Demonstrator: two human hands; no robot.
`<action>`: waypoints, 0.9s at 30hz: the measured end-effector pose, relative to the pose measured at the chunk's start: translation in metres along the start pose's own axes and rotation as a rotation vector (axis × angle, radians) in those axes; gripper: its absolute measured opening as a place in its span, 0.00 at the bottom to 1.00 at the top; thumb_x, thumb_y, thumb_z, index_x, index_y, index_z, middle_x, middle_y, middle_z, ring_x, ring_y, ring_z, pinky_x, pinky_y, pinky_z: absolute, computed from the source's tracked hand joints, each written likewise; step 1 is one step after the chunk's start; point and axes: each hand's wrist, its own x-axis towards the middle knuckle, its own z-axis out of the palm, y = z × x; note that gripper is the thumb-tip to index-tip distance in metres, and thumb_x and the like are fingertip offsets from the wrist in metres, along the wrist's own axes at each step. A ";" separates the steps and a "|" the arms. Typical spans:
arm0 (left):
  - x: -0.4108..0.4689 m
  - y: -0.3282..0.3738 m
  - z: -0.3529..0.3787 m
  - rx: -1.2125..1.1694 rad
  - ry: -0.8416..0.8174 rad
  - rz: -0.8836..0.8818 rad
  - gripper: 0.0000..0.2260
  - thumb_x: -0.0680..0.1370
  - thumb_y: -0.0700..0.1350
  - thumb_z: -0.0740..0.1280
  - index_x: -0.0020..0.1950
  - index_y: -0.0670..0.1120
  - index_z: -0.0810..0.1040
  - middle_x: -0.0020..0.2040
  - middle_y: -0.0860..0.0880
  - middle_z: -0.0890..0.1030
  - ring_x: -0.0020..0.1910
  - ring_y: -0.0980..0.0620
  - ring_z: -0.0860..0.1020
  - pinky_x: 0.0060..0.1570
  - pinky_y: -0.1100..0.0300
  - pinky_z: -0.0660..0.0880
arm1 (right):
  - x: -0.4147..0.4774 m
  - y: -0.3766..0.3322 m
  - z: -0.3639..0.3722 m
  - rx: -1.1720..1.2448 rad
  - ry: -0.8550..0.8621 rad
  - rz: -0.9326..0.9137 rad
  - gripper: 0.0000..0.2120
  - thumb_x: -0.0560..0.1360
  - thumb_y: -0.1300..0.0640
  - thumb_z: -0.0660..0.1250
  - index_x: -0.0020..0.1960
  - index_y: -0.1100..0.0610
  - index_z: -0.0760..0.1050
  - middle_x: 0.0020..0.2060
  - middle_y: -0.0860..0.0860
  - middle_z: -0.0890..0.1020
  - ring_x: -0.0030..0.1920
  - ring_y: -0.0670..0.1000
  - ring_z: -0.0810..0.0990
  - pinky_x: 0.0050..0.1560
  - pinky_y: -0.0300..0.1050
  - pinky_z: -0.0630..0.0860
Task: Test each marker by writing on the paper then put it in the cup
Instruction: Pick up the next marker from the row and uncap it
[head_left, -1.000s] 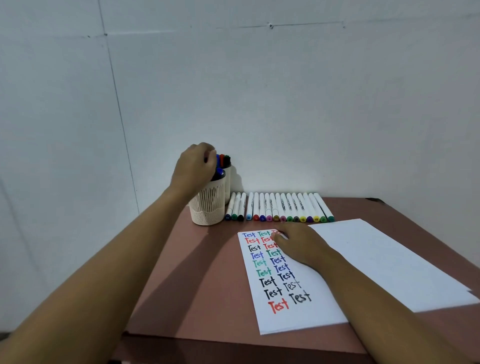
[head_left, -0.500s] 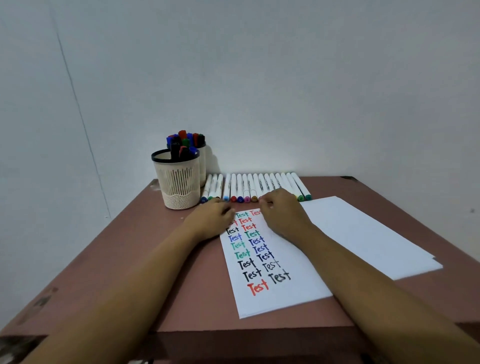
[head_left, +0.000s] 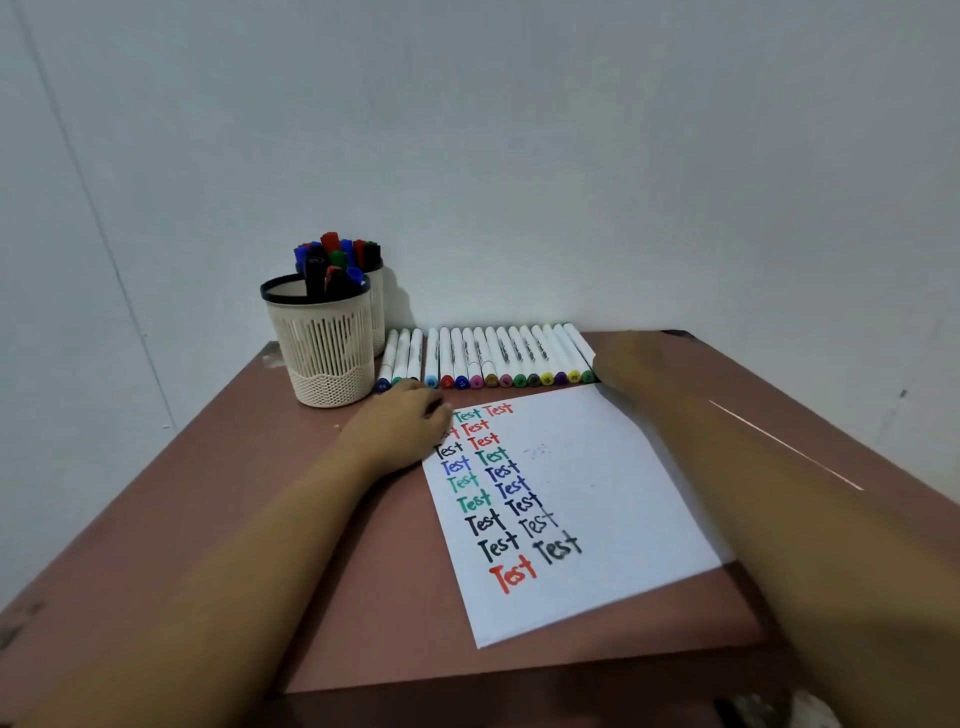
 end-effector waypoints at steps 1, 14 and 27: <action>0.000 0.000 0.000 -0.001 -0.001 -0.001 0.19 0.81 0.53 0.54 0.69 0.46 0.70 0.68 0.44 0.69 0.65 0.48 0.69 0.65 0.54 0.66 | 0.001 0.000 0.003 0.019 0.009 0.003 0.12 0.75 0.64 0.59 0.33 0.57 0.63 0.37 0.53 0.72 0.36 0.52 0.71 0.32 0.42 0.62; -0.006 0.002 -0.001 -0.156 0.311 -0.012 0.17 0.80 0.46 0.58 0.67 0.44 0.71 0.65 0.45 0.71 0.62 0.48 0.71 0.60 0.56 0.68 | -0.022 -0.013 -0.017 0.487 0.284 0.011 0.09 0.79 0.59 0.56 0.51 0.64 0.72 0.46 0.58 0.77 0.42 0.55 0.73 0.36 0.43 0.65; -0.008 0.012 -0.005 -0.125 0.268 0.237 0.13 0.79 0.47 0.61 0.61 0.43 0.73 0.54 0.47 0.75 0.55 0.48 0.73 0.50 0.61 0.67 | -0.090 -0.030 -0.010 1.361 -0.344 0.084 0.06 0.75 0.61 0.63 0.39 0.56 0.71 0.26 0.49 0.67 0.27 0.46 0.62 0.28 0.37 0.62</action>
